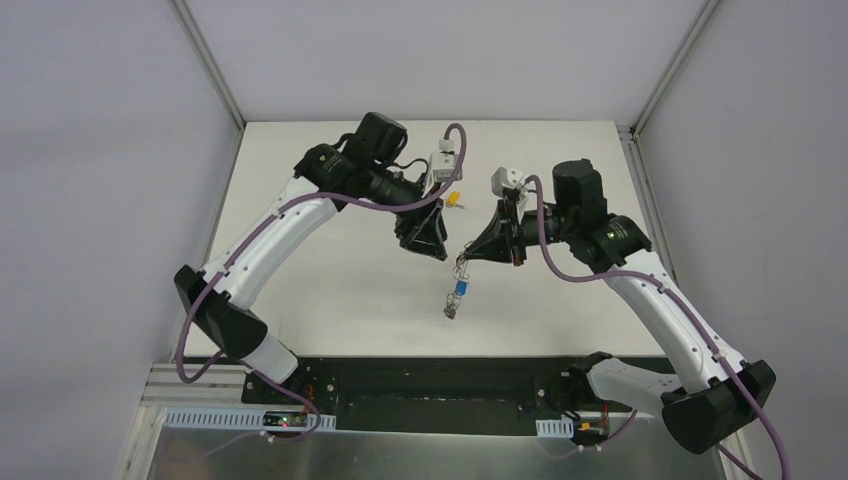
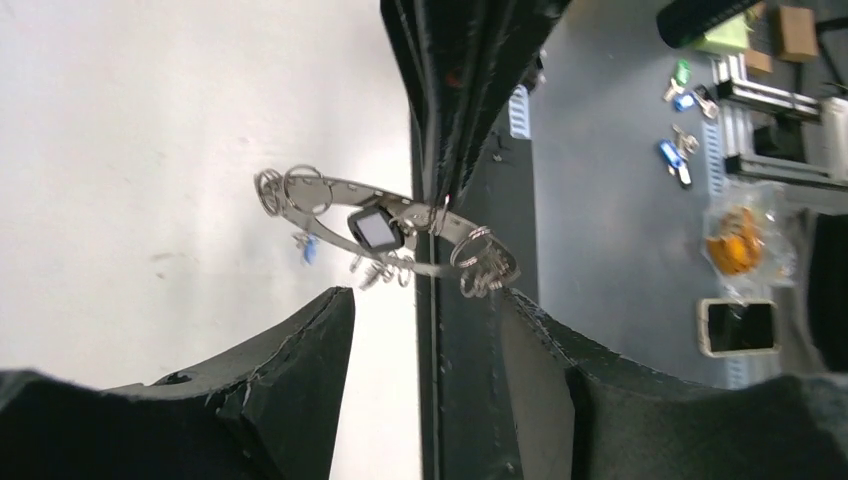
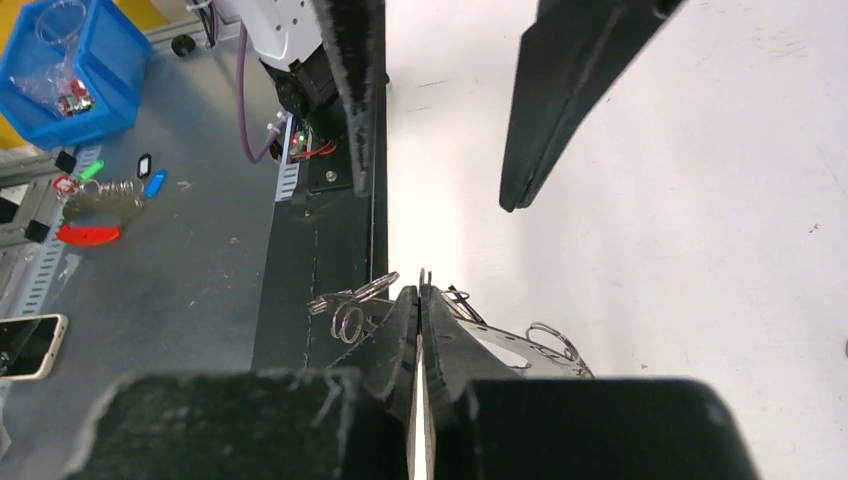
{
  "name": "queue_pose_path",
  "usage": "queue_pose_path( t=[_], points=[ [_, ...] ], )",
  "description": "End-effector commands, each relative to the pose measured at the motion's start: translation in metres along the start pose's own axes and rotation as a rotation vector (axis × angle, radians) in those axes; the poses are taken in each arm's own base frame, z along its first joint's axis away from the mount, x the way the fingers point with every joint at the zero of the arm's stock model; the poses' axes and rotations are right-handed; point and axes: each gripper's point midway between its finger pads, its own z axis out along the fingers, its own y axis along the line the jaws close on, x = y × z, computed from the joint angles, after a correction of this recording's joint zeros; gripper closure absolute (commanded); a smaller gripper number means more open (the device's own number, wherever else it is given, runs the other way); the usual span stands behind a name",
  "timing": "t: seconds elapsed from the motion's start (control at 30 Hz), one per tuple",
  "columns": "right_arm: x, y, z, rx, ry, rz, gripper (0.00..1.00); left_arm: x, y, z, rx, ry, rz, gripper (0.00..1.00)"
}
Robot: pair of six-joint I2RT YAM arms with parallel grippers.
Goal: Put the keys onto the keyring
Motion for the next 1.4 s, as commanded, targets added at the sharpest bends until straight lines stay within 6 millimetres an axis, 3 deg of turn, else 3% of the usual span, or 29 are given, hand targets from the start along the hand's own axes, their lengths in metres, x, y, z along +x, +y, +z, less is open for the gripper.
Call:
queue_pose_path(
  t=[0.0,0.3,0.5,0.77,1.0,1.17,1.37],
  points=[
    [-0.024,-0.002,0.0,-0.024,-0.075,0.013,1.0,-0.027,0.01,0.006,-0.086,-0.136,0.168,0.44],
    [-0.031,-0.013,0.003,-0.045,-0.111,0.097,1.0,-0.03,0.018,0.013,-0.136,-0.16,0.198,0.48],
    [-0.033,-0.017,0.001,-0.041,-0.126,0.117,1.0,-0.024,0.017,0.016,-0.123,-0.161,0.196,0.64],
    [-0.032,-0.02,-0.002,-0.026,-0.134,0.118,1.0,-0.022,0.016,0.013,-0.133,-0.153,0.21,0.77],
    [-0.028,-0.022,-0.001,-0.028,-0.137,0.135,1.0,-0.029,0.013,0.012,-0.12,-0.164,0.202,0.83],
    [-0.026,-0.024,-0.001,-0.027,-0.139,0.14,1.0,-0.029,0.012,0.012,-0.116,-0.164,0.197,0.99],
    [-0.016,-0.025,0.0,-0.029,-0.136,0.146,1.0,-0.032,0.009,0.008,-0.131,-0.162,0.155,1.0]
  ],
)
